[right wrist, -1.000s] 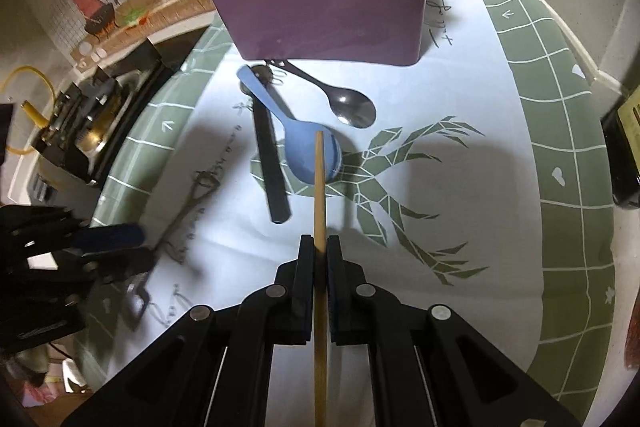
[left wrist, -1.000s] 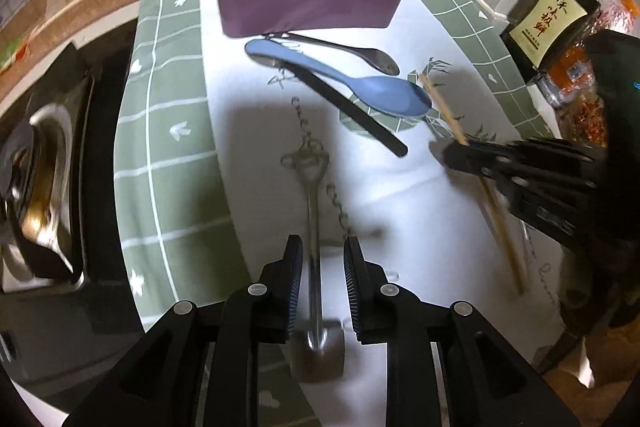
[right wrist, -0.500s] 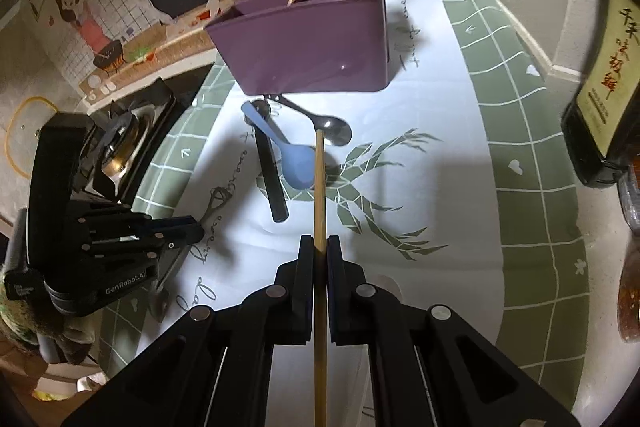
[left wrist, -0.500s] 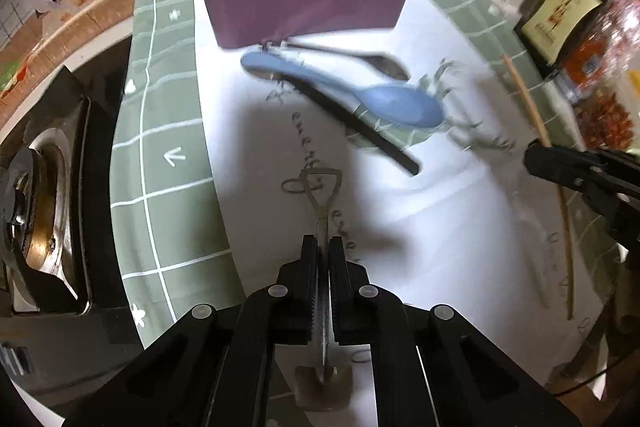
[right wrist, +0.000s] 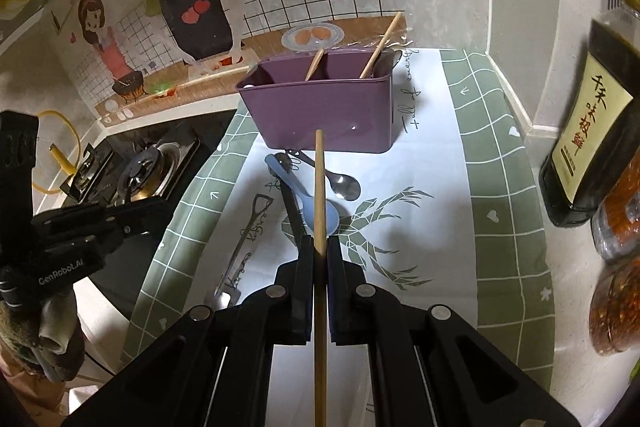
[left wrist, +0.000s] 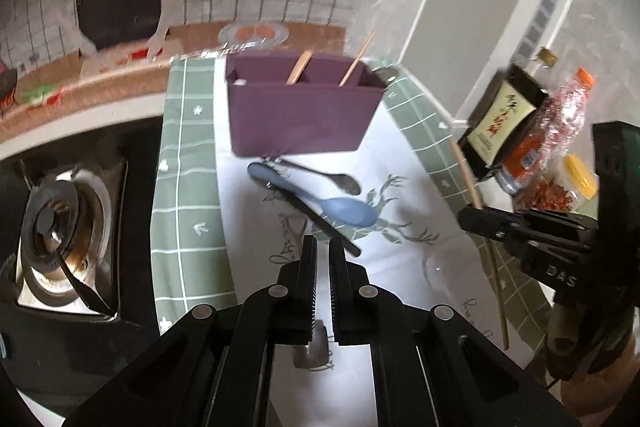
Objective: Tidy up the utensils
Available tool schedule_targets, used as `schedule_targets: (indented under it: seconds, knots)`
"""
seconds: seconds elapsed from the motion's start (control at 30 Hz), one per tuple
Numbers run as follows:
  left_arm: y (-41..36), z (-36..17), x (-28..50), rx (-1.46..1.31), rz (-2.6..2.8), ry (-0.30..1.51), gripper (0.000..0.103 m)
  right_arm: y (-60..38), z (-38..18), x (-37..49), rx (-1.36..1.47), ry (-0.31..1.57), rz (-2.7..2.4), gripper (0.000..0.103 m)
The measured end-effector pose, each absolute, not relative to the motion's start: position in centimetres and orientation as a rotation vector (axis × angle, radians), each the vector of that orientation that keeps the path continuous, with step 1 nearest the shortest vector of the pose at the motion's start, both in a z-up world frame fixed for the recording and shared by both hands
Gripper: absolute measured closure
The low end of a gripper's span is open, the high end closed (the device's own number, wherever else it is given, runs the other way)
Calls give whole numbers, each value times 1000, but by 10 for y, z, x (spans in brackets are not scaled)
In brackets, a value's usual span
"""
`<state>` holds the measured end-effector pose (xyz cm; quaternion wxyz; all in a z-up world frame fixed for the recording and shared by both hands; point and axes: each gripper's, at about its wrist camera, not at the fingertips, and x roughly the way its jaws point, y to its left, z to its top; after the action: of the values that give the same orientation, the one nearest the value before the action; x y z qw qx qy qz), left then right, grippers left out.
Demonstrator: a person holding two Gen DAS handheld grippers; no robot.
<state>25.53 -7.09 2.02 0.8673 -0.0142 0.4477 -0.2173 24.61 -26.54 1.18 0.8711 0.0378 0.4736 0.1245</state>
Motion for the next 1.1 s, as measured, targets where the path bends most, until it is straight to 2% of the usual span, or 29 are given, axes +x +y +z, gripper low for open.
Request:
schedule_targets:
  seconds: [0.13, 0.27, 0.47, 0.57, 0.6, 0.63, 0.77, 0.93, 1.1]
  knots:
    - [-67, -10, 262, -29, -434, 1053, 95, -265, 5, 245, 75, 1009, 260, 97]
    - [-71, -41, 247, -15, -467, 1096, 79, -270, -5, 244, 83, 1034, 247, 97]
    - [-91, -70, 253, 49, -417, 1142, 79, -272, -17, 247, 97, 1067, 237, 97]
    - [-107, -74, 266, 158, -388, 1166, 84, -268, -18, 247, 89, 1073, 246, 97]
    - [-108, -74, 269, 180, -387, 1174, 92, -267, -18, 247, 84, 1073, 249, 97]
    - [-112, -74, 273, 200, -391, 1179, 95, -264, -18, 246, 75, 1072, 253, 97]
    - [-108, -67, 270, 163, -437, 1168, 97, -261, -13, 244, 68, 1057, 254, 97]
    - [-81, -28, 253, -39, -450, 1030, 98, -266, 2, 239, 108, 1004, 251, 97]
    - [-66, 1, 250, -118, -457, 937, 98, -265, 12, 243, 94, 985, 245, 97]
